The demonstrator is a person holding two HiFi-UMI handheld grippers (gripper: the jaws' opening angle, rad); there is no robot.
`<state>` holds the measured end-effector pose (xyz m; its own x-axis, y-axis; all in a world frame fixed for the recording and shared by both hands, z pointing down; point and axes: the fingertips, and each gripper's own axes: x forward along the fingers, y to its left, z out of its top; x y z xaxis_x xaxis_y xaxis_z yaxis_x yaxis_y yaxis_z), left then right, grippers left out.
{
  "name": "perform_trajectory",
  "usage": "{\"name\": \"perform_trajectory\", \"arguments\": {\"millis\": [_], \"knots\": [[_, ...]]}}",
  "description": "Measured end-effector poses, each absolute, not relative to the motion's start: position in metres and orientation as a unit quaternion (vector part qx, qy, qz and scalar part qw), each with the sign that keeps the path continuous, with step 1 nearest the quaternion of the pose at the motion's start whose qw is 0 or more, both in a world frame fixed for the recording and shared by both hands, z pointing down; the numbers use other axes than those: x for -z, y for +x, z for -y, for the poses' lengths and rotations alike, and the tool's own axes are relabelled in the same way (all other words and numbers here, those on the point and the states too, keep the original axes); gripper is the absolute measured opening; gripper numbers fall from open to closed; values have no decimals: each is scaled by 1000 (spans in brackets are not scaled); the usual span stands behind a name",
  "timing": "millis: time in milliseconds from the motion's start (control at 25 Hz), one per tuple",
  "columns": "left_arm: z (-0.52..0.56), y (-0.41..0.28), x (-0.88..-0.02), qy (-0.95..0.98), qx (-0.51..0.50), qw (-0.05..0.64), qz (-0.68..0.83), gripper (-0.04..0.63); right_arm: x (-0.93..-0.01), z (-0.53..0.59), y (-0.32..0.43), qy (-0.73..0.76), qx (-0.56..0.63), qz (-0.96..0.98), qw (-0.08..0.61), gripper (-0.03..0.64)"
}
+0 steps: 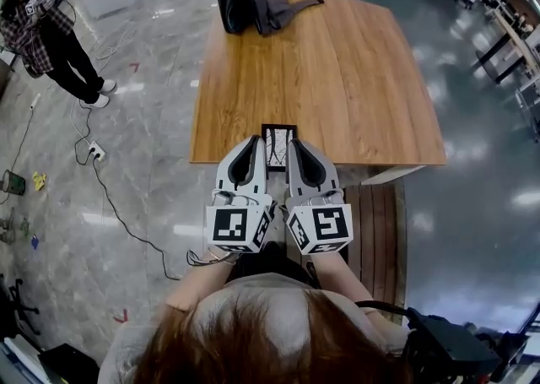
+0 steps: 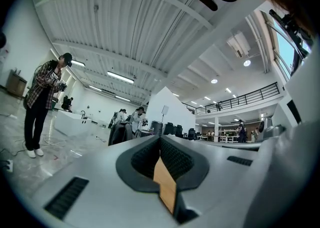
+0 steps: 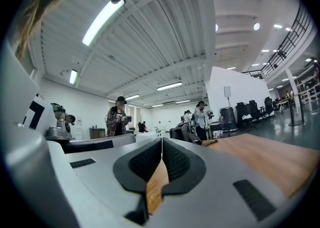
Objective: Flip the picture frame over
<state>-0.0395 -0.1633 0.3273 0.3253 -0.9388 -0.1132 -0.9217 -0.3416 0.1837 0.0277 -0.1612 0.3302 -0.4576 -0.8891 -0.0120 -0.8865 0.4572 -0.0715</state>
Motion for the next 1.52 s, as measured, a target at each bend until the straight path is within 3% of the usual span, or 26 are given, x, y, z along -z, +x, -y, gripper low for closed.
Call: {"name": "perform_trajectory", "arguments": {"millis": [280, 520, 760, 1080, 1520], "knots": [[168, -51, -340, 804, 92, 47, 586, 8, -369, 167, 36, -537, 66, -841, 0, 17], [173, -67, -356, 794, 85, 54, 599, 8, -484, 170, 58, -482, 455, -728, 177, 51], [169, -70, -373, 796, 65, 62, 598, 8, -574, 169, 61, -464, 612, -586, 259, 129], [166, -73, -388, 799, 45, 71, 596, 8, -602, 183, 38, -420, 643, -540, 344, 155], [166, -81, -411, 804, 17, 84, 588, 8, -624, 207, 30, -428, 632, -533, 365, 155]]}}
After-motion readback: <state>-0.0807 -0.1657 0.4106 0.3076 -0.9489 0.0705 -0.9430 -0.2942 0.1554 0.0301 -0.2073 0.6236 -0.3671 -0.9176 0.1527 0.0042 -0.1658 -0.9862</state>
